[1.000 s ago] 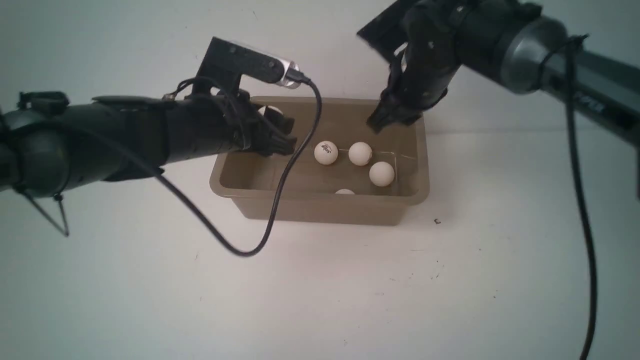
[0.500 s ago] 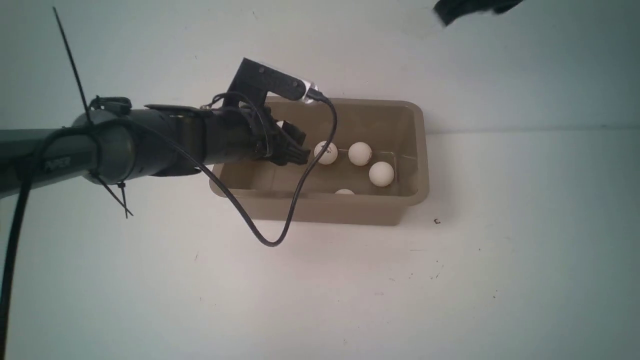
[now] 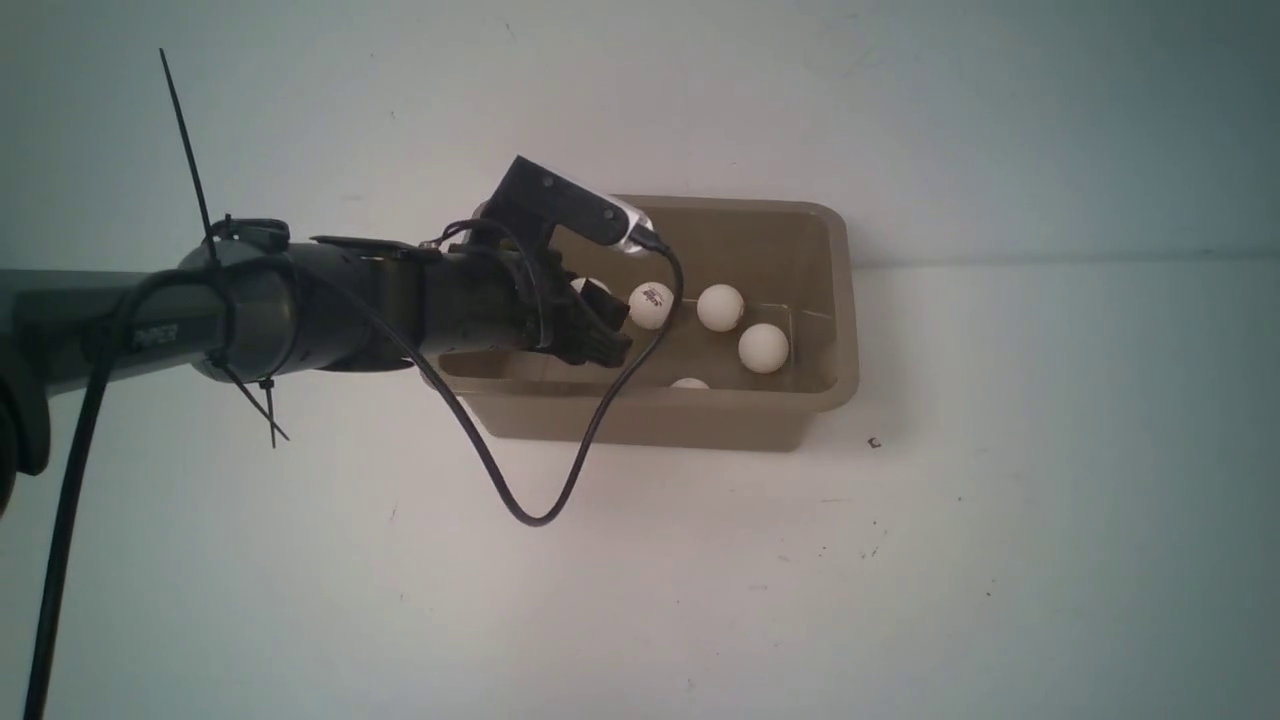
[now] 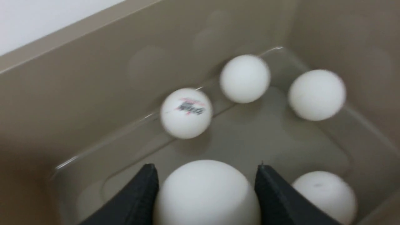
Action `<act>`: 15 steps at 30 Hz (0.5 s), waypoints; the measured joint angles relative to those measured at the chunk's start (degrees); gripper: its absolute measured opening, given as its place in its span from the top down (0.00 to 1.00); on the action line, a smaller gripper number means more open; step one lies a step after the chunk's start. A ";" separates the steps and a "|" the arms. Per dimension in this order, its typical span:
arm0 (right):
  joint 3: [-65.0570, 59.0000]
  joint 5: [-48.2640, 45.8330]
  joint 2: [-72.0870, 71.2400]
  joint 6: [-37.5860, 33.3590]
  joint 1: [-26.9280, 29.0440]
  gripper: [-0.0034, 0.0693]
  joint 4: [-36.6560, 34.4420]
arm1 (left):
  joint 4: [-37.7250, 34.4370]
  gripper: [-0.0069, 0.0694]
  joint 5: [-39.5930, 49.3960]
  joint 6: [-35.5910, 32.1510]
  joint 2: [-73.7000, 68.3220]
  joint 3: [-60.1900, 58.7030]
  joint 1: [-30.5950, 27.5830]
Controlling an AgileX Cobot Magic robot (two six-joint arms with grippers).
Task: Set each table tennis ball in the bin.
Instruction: Use the left arm to put the table tennis ball into the box
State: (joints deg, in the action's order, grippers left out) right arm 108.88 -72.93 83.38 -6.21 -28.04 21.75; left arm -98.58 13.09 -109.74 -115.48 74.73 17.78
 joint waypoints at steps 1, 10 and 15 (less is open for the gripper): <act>-1.54 0.00 -1.13 -0.05 0.00 0.97 0.18 | 0.00 0.45 0.96 -0.10 0.00 0.00 0.00; -12.38 -0.22 -7.26 1.43 0.00 0.97 1.57 | 0.16 0.25 0.83 1.46 0.00 0.00 0.00; -16.02 -0.03 -10.52 2.33 0.00 0.97 1.70 | 0.16 0.22 -0.21 1.98 0.81 0.00 0.00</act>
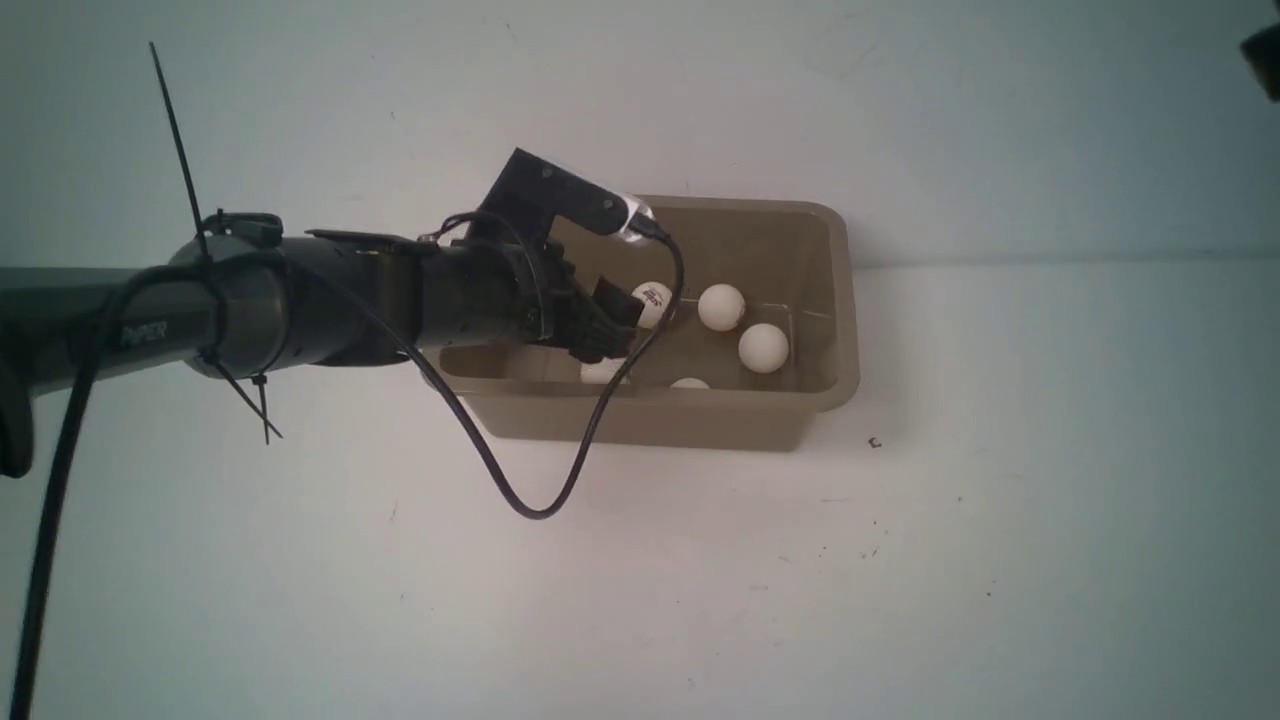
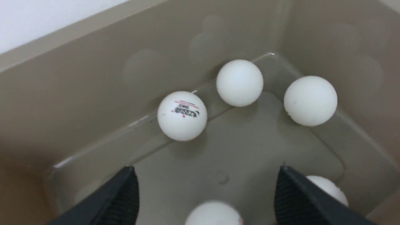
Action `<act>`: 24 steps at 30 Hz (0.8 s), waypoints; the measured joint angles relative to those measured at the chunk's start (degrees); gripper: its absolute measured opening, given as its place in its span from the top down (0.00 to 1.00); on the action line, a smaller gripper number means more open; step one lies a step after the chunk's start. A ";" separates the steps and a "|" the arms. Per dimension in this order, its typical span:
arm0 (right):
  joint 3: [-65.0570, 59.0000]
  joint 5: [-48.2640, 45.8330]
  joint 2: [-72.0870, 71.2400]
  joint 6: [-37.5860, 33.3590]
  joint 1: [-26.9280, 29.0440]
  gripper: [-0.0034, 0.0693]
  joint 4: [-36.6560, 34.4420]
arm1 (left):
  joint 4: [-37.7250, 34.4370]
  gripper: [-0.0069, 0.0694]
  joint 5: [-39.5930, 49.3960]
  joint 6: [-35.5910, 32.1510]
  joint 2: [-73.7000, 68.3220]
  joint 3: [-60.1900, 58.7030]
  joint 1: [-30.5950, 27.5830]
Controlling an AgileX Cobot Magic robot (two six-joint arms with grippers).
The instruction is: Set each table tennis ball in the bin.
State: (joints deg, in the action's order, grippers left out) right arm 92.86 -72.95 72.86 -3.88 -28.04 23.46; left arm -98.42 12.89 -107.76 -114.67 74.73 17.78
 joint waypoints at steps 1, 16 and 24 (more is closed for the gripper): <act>-0.82 0.39 -0.72 0.46 0.00 0.97 0.15 | 0.00 0.23 -0.14 0.18 1.02 0.00 0.00; -31.42 23.31 -15.41 10.81 0.00 0.97 5.91 | 0.15 0.92 -1.36 -6.60 39.65 -14.05 0.00; -47.29 34.29 -18.75 25.12 0.00 0.97 15.29 | 0.10 0.91 -4.38 -11.59 51.15 -29.49 0.00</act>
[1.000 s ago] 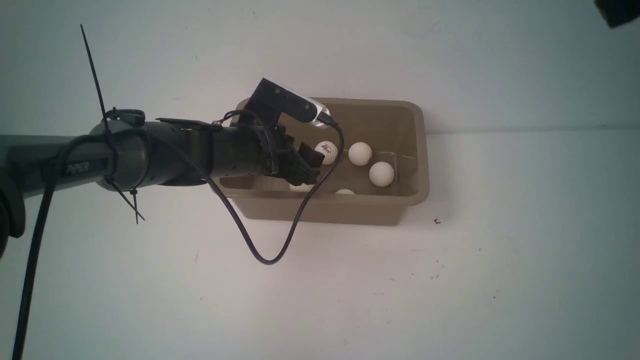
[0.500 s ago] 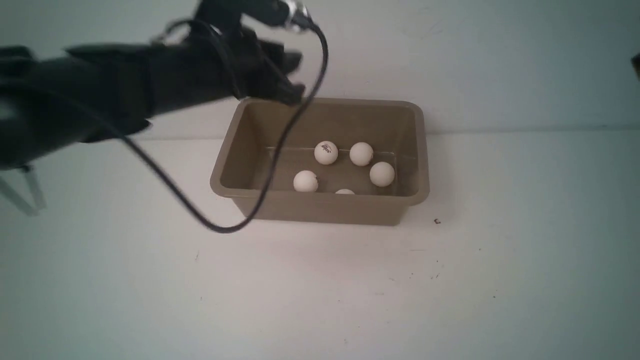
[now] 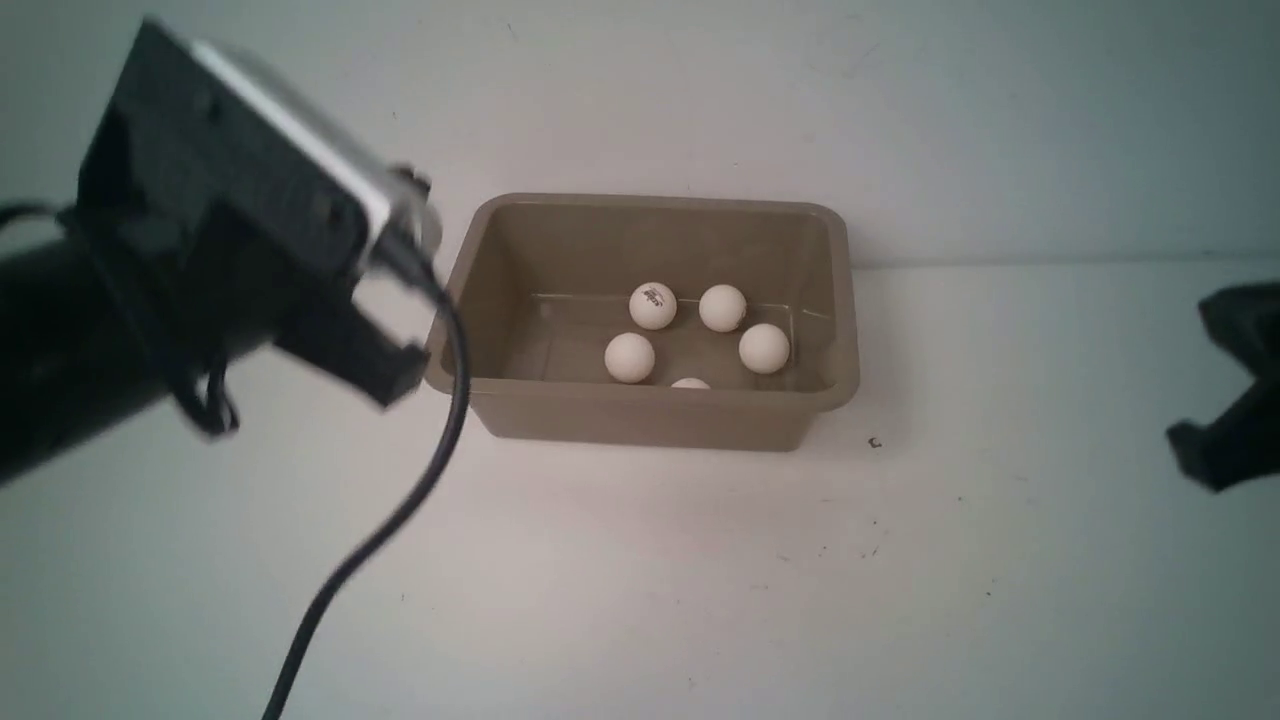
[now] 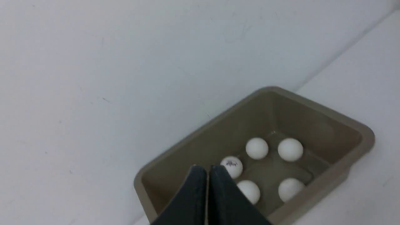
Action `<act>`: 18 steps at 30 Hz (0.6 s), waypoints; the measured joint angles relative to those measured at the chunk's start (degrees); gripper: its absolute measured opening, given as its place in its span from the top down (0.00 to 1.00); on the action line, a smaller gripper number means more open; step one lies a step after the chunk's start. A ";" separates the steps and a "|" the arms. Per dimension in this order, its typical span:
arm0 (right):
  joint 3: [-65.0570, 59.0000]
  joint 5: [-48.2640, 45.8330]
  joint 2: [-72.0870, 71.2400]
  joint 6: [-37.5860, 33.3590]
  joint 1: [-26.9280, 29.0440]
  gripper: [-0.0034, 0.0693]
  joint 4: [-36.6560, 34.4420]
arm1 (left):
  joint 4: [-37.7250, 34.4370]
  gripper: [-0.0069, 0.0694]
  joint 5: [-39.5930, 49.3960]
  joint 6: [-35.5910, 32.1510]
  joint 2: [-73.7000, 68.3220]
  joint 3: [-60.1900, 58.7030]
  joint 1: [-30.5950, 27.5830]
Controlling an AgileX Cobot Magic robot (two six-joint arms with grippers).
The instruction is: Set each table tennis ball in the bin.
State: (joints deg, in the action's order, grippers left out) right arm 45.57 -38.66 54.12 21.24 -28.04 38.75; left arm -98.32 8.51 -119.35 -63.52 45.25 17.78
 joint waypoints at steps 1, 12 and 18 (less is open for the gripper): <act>-1.62 1.44 -0.10 2.16 0.00 0.97 0.63 | 0.00 0.91 0.04 -0.38 1.19 -1.92 0.00; -9.15 6.56 -0.21 10.32 0.00 0.97 5.63 | 0.00 0.91 0.87 -0.97 9.33 -12.48 0.00; -9.21 5.88 -0.21 10.45 0.00 0.97 6.09 | 0.00 0.91 1.65 -0.97 8.95 -12.48 0.00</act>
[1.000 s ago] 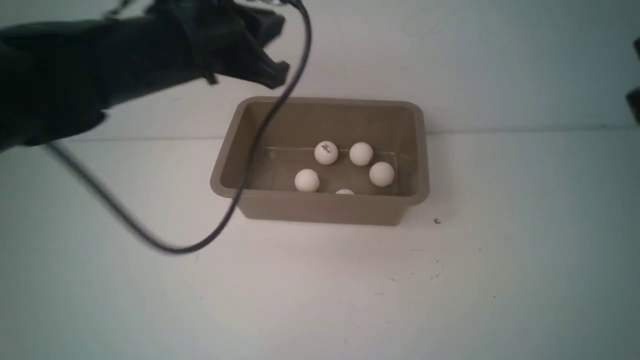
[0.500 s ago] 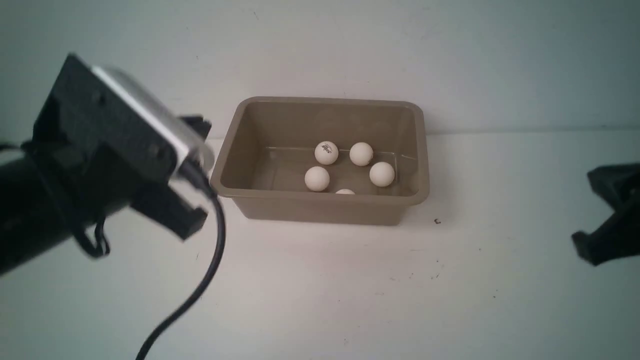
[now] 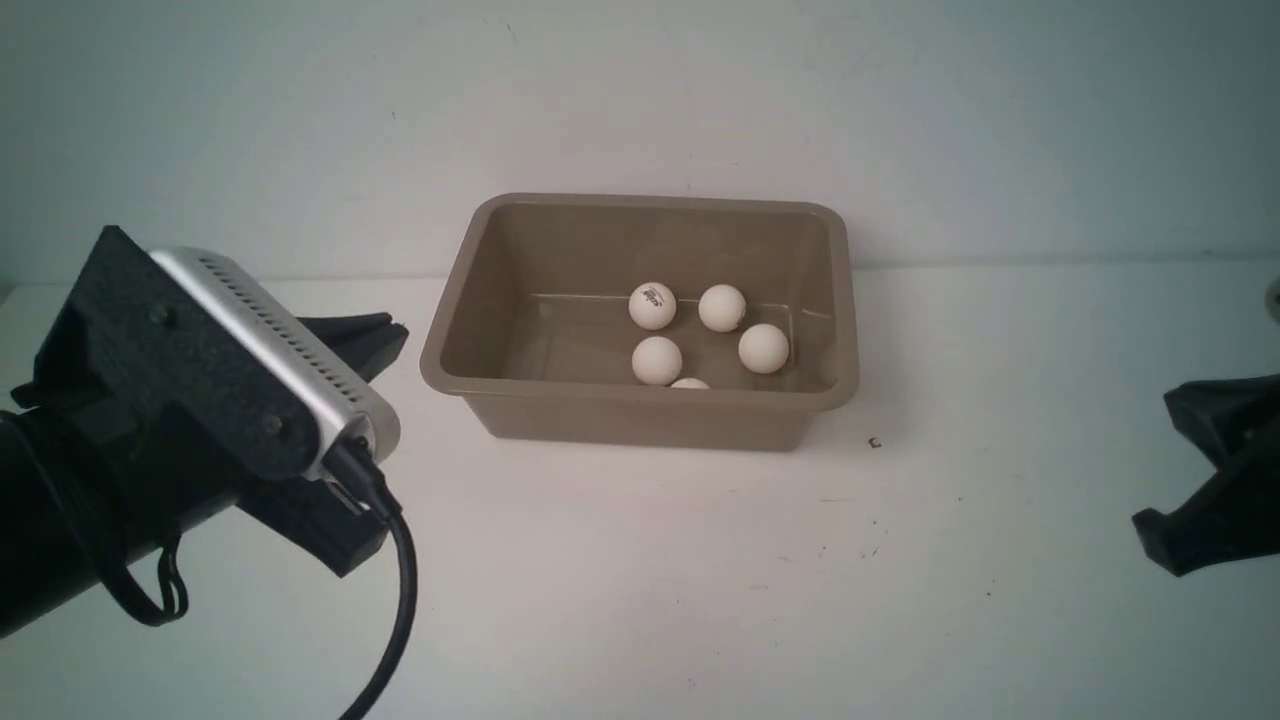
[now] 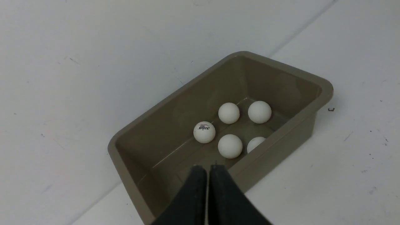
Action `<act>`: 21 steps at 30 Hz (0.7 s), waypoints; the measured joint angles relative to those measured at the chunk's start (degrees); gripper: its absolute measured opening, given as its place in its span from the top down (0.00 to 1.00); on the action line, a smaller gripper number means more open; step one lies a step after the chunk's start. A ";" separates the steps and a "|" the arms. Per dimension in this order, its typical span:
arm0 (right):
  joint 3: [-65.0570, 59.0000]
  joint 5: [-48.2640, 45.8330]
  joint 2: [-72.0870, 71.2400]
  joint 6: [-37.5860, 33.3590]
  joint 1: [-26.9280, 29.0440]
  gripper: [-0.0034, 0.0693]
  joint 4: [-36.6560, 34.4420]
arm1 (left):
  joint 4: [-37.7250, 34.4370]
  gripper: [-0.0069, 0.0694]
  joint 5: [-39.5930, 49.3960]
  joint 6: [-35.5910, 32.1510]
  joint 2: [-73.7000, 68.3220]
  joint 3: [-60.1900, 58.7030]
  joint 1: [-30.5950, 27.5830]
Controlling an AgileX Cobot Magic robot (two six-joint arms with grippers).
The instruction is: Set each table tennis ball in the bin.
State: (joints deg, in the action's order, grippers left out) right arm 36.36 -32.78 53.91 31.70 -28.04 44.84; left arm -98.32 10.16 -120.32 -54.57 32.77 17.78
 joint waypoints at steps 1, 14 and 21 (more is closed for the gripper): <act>0.00 0.00 0.00 0.00 0.00 0.97 0.00 | 0.00 0.91 0.02 0.00 -0.43 0.00 0.00; 0.00 -0.07 0.00 0.02 0.00 0.97 0.12 | 0.00 0.91 -2.60 -3.05 2.92 -0.58 -0.57; 0.00 -0.07 0.00 0.02 0.00 0.97 0.12 | -0.29 0.91 -7.23 1.69 18.19 -5.09 -6.43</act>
State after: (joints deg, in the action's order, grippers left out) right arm 36.36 -32.85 53.91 31.71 -28.04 44.97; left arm -98.61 2.94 -118.63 -36.38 27.68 11.35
